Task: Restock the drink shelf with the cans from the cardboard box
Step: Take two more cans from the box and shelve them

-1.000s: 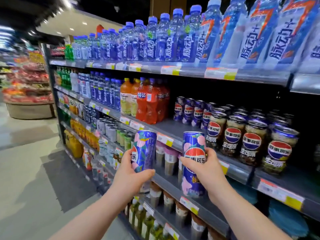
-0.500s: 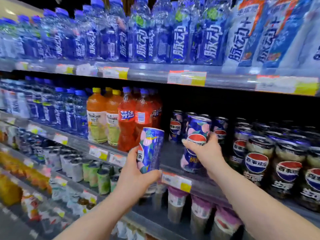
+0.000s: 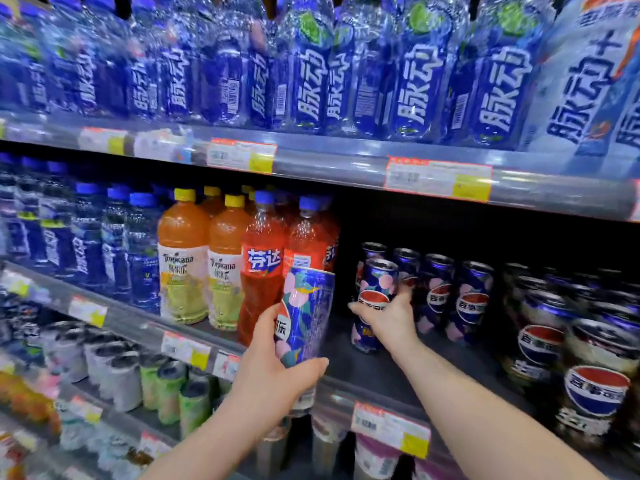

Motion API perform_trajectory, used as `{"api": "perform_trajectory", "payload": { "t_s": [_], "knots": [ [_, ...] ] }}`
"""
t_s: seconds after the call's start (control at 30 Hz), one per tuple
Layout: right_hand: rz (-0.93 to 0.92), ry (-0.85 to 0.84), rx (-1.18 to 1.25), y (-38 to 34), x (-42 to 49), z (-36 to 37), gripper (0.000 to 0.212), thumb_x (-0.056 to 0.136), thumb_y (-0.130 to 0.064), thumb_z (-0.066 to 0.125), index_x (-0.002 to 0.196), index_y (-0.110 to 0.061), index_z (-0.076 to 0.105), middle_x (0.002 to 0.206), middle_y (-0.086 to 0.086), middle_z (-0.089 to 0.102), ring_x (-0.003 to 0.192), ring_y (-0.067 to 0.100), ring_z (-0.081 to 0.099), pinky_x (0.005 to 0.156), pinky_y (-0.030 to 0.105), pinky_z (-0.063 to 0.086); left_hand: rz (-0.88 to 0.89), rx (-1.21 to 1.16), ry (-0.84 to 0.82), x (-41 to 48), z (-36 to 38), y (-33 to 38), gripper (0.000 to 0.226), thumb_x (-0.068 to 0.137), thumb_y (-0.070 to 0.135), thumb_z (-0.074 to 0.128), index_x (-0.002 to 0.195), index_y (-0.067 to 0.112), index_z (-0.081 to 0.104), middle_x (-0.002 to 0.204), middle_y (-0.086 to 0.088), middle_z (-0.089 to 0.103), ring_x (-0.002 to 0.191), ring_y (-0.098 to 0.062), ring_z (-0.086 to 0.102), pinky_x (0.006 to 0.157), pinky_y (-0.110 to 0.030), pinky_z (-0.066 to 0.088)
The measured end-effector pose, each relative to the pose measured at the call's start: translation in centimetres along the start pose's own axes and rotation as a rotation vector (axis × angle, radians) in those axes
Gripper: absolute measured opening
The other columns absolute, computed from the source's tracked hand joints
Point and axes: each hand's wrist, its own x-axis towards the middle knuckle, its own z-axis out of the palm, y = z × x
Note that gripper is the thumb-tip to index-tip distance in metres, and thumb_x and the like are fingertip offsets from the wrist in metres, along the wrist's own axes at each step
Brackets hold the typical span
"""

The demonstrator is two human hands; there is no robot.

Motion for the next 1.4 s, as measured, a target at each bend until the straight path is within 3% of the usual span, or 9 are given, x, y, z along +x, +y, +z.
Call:
{"api": "perform_trajectory", "payload": {
  "t_s": [0.1, 0.23, 0.4, 0.53, 0.83, 0.97, 1.07, 1.23, 1.4],
  "knots": [
    [0.023, -0.123, -0.048, 0.9, 0.2, 0.1, 0.084, 0.061, -0.013, 0.086, 0.127, -0.004, 0.035, 0.122, 0.014, 0.058, 0.111, 0.026, 0.056, 0.089, 0.025, 0.040, 0.003, 0.007, 0.002, 0.5, -0.4, 0.1, 0.074, 0.074, 0.015, 0.075, 0.121, 0.048, 0.028, 0.101, 0.014, 0.068, 0.084, 0.000, 0.068, 0.077, -0.022, 0.051],
    [0.105, -0.238, -0.161, 2.4, 0.7, -1.3, 0.070, 0.060, -0.016, 0.085, 0.119, -0.010, 0.049, 0.110, 0.006, 0.062, 0.096, 0.019, 0.058, 0.082, 0.027, 0.046, 0.005, -0.004, -0.001, 1.0, -0.4, -0.2, 0.072, 0.075, 0.010, 0.074, 0.116, 0.048, 0.027, 0.097, 0.015, 0.067, 0.079, 0.006, 0.067, 0.066, -0.015, 0.048],
    [0.088, -0.216, -0.218, 2.6, 1.5, -0.1, 0.069, 0.048, -0.031, 0.086, 0.107, -0.012, 0.057, 0.108, 0.008, 0.068, 0.097, 0.023, 0.064, 0.087, 0.039, 0.054, -0.008, -0.026, -0.017, 1.5, -0.4, -0.6, 0.072, 0.074, 0.011, 0.075, 0.108, 0.056, 0.031, 0.108, 0.009, 0.067, 0.086, 0.001, 0.068, 0.069, -0.016, 0.049],
    [0.083, -0.163, -0.286, 1.6, 2.0, 1.4, 0.068, 0.062, -0.034, 0.083, 0.114, -0.007, 0.049, 0.113, 0.010, 0.064, 0.105, 0.028, 0.061, 0.085, 0.034, 0.049, -0.008, -0.031, -0.008, 1.4, -0.6, -0.3, 0.071, 0.060, 0.026, 0.077, 0.088, 0.072, 0.029, 0.112, 0.009, 0.067, 0.094, -0.005, 0.068, 0.082, -0.025, 0.053],
    [0.097, -0.208, -0.251, 1.6, 2.7, 1.9, 0.072, 0.066, -0.036, 0.081, 0.121, -0.008, 0.043, 0.106, 0.006, 0.060, 0.109, 0.028, 0.058, 0.092, 0.038, 0.049, 0.002, 0.013, -0.026, 0.6, -0.4, -0.3, 0.071, 0.072, 0.018, 0.076, 0.113, 0.056, 0.031, 0.111, 0.010, 0.067, 0.092, -0.005, 0.068, 0.081, -0.024, 0.053],
    [0.096, -0.171, -0.210, 2.1, 2.6, -0.6, 0.082, 0.067, -0.039, 0.079, 0.133, -0.008, 0.040, 0.125, 0.012, 0.057, 0.113, 0.029, 0.057, 0.095, 0.044, 0.050, 0.027, 0.008, -0.087, 1.0, 1.4, 0.2, 0.067, 0.072, 0.016, 0.075, 0.098, 0.060, 0.032, 0.110, 0.017, 0.063, 0.091, 0.002, 0.066, 0.078, -0.018, 0.054],
    [0.104, -0.124, -0.200, 2.6, 2.2, -3.6, 0.059, 0.072, -0.034, 0.076, 0.120, -0.011, 0.050, 0.105, 0.005, 0.059, 0.100, 0.024, 0.061, 0.086, 0.038, 0.053, 0.052, 0.046, -0.114, 1.8, 4.1, 0.8, 0.067, 0.068, 0.023, 0.078, 0.102, 0.058, 0.033, 0.109, 0.018, 0.063, 0.091, 0.002, 0.066, 0.088, -0.026, 0.053],
    [0.067, -0.097, -0.115, 3.1, 0.2, -8.0, 0.024, 0.078, -0.017, 0.072, 0.096, -0.017, 0.057, 0.084, 0.001, 0.061, 0.081, 0.018, 0.057, 0.076, 0.034, 0.048, 0.087, 0.139, -0.116, 5.5, 9.2, 0.1, 0.087, 0.045, 0.046, 0.073, 0.118, 0.057, 0.027, 0.115, 0.007, 0.063, 0.105, -0.020, 0.063, 0.096, -0.045, 0.049],
    [0.019, -0.152, -0.148, 3.3, -1.4, -9.9, 0.023, 0.079, -0.004, 0.062, 0.086, -0.026, 0.057, 0.091, 0.003, 0.062, 0.083, 0.015, 0.057, 0.079, 0.028, 0.047, 0.078, 0.189, -0.164, 7.9, 12.7, -0.9, 0.083, 0.059, 0.027, 0.083, 0.129, 0.029, 0.038, 0.112, 0.004, 0.065, 0.100, -0.017, 0.063, 0.081, -0.025, 0.052]
  ]
}}
